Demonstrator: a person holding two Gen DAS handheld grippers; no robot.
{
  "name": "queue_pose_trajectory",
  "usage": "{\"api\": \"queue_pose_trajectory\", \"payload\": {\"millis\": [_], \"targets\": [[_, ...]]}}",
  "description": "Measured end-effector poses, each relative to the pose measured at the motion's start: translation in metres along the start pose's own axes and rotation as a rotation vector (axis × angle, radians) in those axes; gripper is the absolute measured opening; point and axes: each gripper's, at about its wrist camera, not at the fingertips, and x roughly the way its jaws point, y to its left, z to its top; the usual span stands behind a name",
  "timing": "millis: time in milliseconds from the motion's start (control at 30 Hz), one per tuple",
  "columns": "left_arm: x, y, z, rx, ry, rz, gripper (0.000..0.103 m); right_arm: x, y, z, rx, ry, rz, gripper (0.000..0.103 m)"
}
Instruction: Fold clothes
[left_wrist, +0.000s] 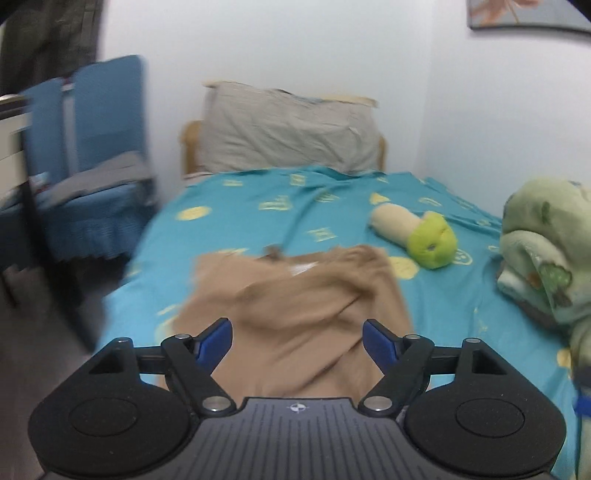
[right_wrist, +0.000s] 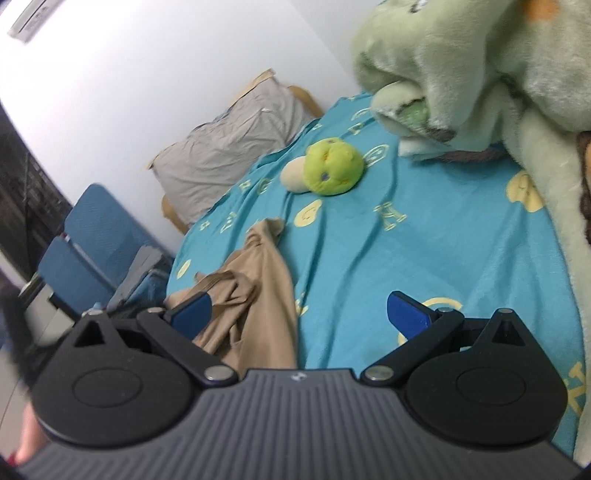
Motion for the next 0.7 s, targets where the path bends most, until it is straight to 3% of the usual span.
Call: {"api": "queue_pose_trajectory", "payload": {"millis": [133,200,300,433,533,600,700], "targets": [[-0.077,0.033,-0.041,-0.07,0.0,0.113,0.083,-0.001,0.012,-0.006,-0.037,0.028,0.041,0.103],[-0.105,0.037,-0.054,-0.1,-0.006,0.135,0.09,-0.001,0.018,-0.011,-0.061,0.065,0.063,0.103],[-0.13,0.042,-0.047,-0.114,-0.035,0.111,0.097,-0.004,0.029,-0.022,-0.106,0.118,0.079,0.103],[-0.136,0.052,-0.046,-0.129,-0.061,0.083,0.097,-0.008,0.043,-0.033,-0.149,0.154,0.102,0.103],[-0.146,0.068,-0.048,-0.16,-0.122,0.065,0.099,0.001,0.061,-0.032,-0.168,0.178,0.141,0.102],[-0.146,0.077,-0.048,-0.171,-0.146,0.061,0.099,0.016,0.082,-0.029,-0.209,0.171,0.17,0.101],[-0.139,0.095,-0.051,-0.176,-0.146,0.112,0.099,0.055,0.121,-0.027,-0.259,0.167,0.203,0.098]]}}
